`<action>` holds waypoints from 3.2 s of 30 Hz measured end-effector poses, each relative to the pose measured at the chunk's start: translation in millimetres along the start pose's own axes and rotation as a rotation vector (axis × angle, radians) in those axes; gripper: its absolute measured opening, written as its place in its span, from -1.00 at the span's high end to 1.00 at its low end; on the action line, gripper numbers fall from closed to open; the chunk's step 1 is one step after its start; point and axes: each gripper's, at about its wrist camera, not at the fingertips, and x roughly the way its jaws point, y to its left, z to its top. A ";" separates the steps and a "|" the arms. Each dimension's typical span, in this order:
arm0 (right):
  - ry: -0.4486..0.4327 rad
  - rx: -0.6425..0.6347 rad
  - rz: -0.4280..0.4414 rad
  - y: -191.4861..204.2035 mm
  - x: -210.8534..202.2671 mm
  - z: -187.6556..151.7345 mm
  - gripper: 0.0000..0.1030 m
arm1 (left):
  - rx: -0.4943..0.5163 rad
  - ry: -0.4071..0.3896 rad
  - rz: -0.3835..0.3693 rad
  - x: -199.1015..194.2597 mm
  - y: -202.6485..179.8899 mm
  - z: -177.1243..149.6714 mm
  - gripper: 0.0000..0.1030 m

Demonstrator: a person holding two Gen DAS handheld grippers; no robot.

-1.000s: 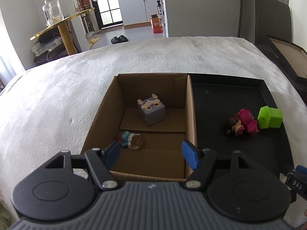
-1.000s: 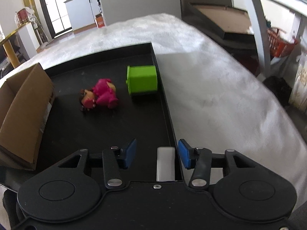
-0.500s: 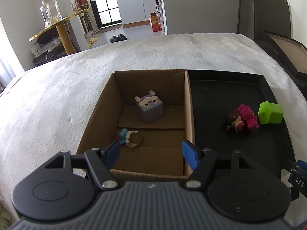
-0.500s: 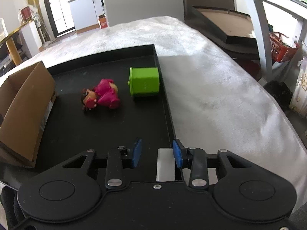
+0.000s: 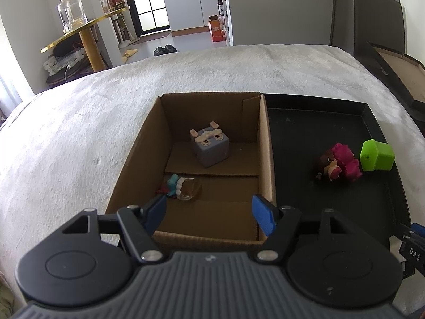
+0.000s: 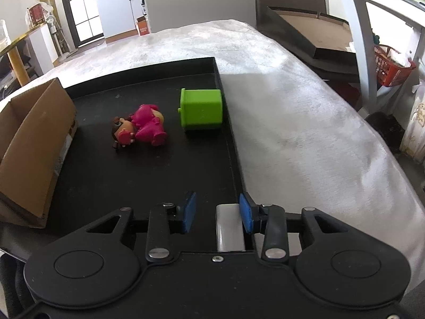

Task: Organize rigid objects
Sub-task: 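Close the right gripper on the white adapter and lift it, then carry the white adapter into the cardboard box and open the right gripper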

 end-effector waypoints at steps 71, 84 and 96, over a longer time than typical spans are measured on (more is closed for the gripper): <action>0.008 -0.193 0.056 34.3 22.8 9.3 0.29 | -0.126 -0.017 -0.033 -4.8 39.1 3.3 -0.36; -0.045 -0.178 0.104 46.3 -4.4 35.7 0.29 | -0.180 -0.026 -0.065 -4.4 62.9 1.8 -0.36; -0.104 -0.180 0.092 71.3 -23.5 60.4 0.29 | -0.255 -0.029 -0.102 -0.5 94.8 -4.2 -0.37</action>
